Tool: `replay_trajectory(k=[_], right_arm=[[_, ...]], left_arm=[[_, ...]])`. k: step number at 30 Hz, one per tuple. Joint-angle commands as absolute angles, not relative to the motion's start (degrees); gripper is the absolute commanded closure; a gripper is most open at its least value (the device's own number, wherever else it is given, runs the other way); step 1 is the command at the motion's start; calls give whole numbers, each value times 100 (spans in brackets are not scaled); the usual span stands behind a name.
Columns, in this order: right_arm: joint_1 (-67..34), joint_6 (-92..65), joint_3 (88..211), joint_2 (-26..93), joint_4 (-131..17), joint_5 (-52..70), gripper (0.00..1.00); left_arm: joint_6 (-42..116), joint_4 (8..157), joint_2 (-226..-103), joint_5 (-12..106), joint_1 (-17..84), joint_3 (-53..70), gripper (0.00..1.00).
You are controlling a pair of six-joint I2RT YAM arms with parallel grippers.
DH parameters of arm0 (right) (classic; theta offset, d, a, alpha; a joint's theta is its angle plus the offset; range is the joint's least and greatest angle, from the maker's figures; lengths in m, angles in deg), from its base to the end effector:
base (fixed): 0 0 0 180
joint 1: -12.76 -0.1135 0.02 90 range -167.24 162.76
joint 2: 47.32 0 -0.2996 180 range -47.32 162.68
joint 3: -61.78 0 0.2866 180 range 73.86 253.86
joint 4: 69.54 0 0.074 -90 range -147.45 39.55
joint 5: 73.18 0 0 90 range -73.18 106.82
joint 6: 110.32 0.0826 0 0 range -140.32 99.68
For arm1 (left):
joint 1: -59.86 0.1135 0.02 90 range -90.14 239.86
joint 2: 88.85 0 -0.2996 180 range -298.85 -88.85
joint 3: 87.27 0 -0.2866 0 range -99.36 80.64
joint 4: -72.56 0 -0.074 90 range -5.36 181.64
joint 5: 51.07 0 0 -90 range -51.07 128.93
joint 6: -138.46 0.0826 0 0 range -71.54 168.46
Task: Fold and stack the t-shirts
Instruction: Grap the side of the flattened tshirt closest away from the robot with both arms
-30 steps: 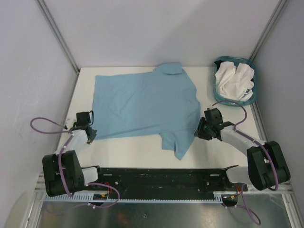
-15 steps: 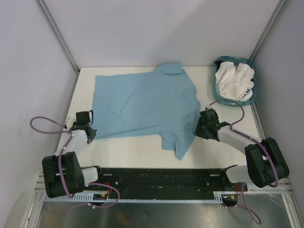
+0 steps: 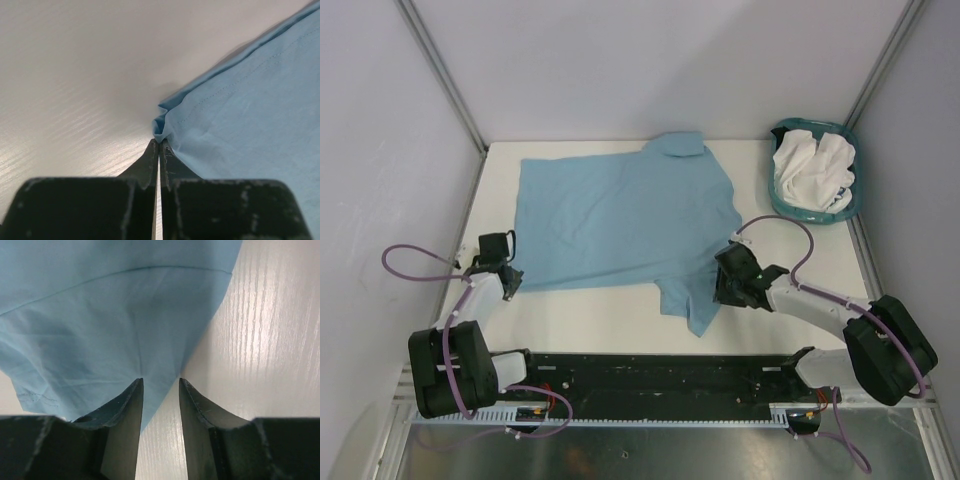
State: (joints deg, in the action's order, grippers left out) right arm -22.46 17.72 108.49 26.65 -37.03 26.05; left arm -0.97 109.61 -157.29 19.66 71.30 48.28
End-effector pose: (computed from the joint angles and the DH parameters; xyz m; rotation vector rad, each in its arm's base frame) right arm 0.2285 0.1451 0.1358 0.1213 2.6111 0.2519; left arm 0.2351 0.0754 0.1426 -1.3892 2.1436 0.1951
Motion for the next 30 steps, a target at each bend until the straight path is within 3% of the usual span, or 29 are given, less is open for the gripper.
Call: replay_trajectory(k=[1,11,14,16,20,30], right_arm=[[-2398,2036,10855,2639,-3515,2882,60],[-2494,2031,10848,3093,-3939,2942,58],[-2476,1995,10867,3170,-3935,2969,66],[-2437,1959,10878,3114,-3854,3008,79],[-2378,1865,10957,2767,-3513,3109,97],[-2542,1912,11108,1439,-2181,3185,100]], left_arm=[[5,10970,-15575,1895,7176,4611,100],[-15,10978,-15583,1909,7182,4591,100],[-7,10979,-15552,1903,7181,4592,100],[-1,10991,-15519,1906,7175,4588,100],[35,11049,-15434,1874,7186,4548,100],[265,11675,-15016,1513,7186,4268,100]])
